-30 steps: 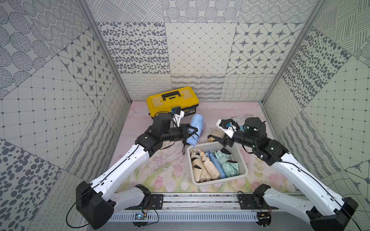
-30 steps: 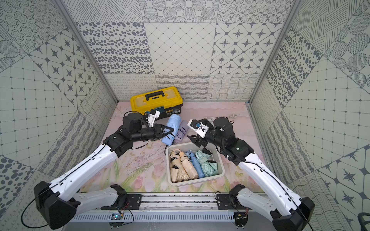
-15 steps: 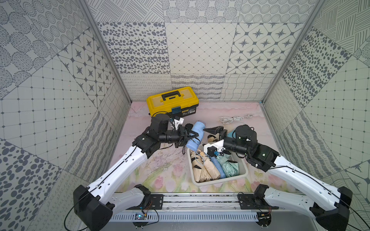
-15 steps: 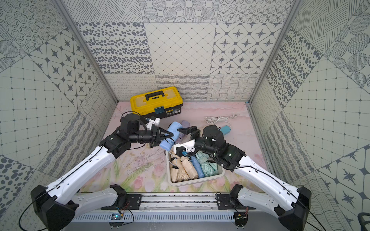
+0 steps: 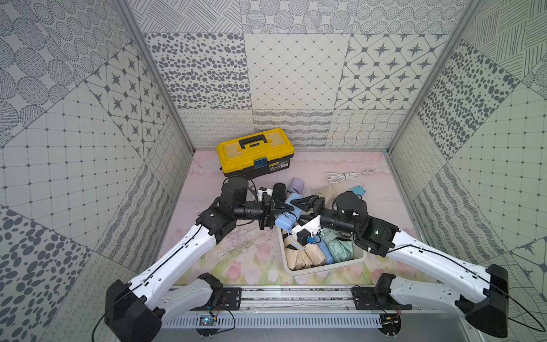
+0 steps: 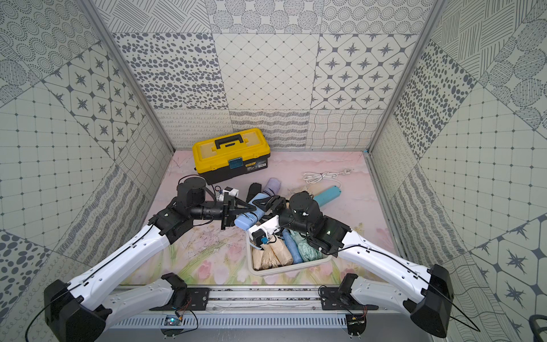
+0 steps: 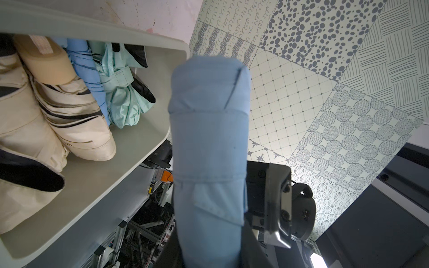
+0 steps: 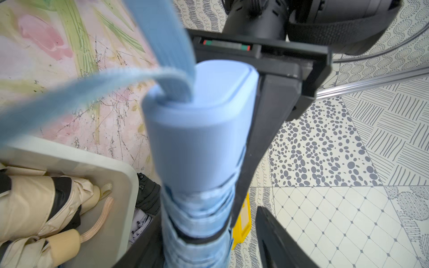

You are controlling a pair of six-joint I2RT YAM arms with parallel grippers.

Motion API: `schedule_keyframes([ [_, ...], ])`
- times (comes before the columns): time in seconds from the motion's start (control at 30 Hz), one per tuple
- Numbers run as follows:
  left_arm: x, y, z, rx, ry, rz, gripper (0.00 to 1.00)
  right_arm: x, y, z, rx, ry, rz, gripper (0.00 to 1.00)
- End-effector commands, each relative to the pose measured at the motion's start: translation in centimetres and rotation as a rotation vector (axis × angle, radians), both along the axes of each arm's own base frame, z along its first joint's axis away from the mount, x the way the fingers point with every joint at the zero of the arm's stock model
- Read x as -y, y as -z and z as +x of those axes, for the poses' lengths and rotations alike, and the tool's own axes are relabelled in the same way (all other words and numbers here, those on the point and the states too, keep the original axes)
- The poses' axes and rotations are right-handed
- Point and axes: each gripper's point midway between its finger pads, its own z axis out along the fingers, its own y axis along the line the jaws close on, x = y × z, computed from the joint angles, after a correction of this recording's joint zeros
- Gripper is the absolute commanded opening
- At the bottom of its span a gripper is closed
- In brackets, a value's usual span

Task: Put the umbrella into the storage box
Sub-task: Pick up the umbrella from the center of the board.

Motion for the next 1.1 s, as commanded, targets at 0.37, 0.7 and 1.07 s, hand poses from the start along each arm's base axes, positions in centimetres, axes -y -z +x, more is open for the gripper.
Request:
schedule_keyframes([
  [0.37, 0.1, -4.3, -3.9, -0.011, 0.127, -0.2, 0.06, -0.3, -2.4, 1.7, -0.007, 0.097, 0.189, 0.53],
  [0.7, 0.1, -5.4, -4.4, 0.013, 0.142, -0.24, 0.06, -0.2, -3.1, 1.4, -0.061, 0.098, 0.258, 0.38],
  [1.07, -0.1, -6.5, -3.9, 0.06, 0.091, -0.274, 0.64, -0.1, -3.4, 0.8, -0.095, 0.078, 0.291, 0.17],
])
